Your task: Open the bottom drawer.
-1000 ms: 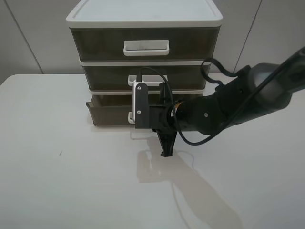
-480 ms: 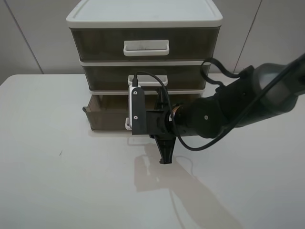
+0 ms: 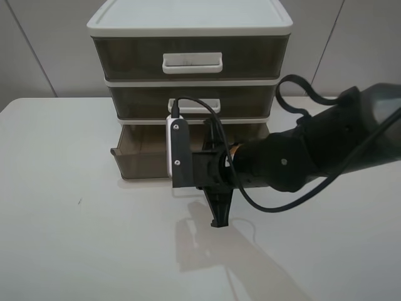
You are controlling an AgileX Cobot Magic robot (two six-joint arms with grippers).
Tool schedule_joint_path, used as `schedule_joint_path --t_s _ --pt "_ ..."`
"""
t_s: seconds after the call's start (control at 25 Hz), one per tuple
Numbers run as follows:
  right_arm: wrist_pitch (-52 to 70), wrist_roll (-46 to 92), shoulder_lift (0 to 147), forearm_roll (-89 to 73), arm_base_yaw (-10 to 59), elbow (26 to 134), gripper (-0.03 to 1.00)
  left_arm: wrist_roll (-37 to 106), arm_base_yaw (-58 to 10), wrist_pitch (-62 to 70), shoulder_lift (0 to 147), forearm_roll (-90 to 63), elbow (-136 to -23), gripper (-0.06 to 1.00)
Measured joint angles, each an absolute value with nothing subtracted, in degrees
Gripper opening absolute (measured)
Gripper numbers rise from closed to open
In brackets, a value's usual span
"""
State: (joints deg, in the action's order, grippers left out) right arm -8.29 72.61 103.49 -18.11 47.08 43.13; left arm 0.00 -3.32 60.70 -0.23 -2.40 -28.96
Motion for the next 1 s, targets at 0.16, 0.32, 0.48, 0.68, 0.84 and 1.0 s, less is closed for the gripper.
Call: schedule_joint_path --t_s 0.16,0.32,0.48,0.68,0.84,1.0 --pt "-8.0 72.6 103.5 -18.5 47.2 43.1 -0.01 0.0 -3.3 60.7 -0.2 -2.4 -29.0 0.74" --pt "-7.9 72.6 103.5 -18.5 47.2 43.1 -0.01 0.0 -3.3 60.7 -0.2 -2.4 -29.0 0.74" --pt "-5.3 72.6 102.4 -18.7 47.2 43.1 0.00 0.0 -3.3 60.7 -0.2 -2.4 -29.0 0.74" --pt "0.0 67.4 97.1 -18.8 47.2 43.1 0.18 0.0 -3.3 60.7 -0.2 -2.4 -29.0 0.74" --pt "5.5 56.8 91.5 -18.8 44.2 43.1 0.46 0.0 -3.3 60.7 -0.2 -2.4 -29.0 0.74" --pt "12.9 45.6 85.2 -15.8 37.7 43.1 0.58 0.0 -3.3 60.7 -0.2 -2.4 -29.0 0.74"
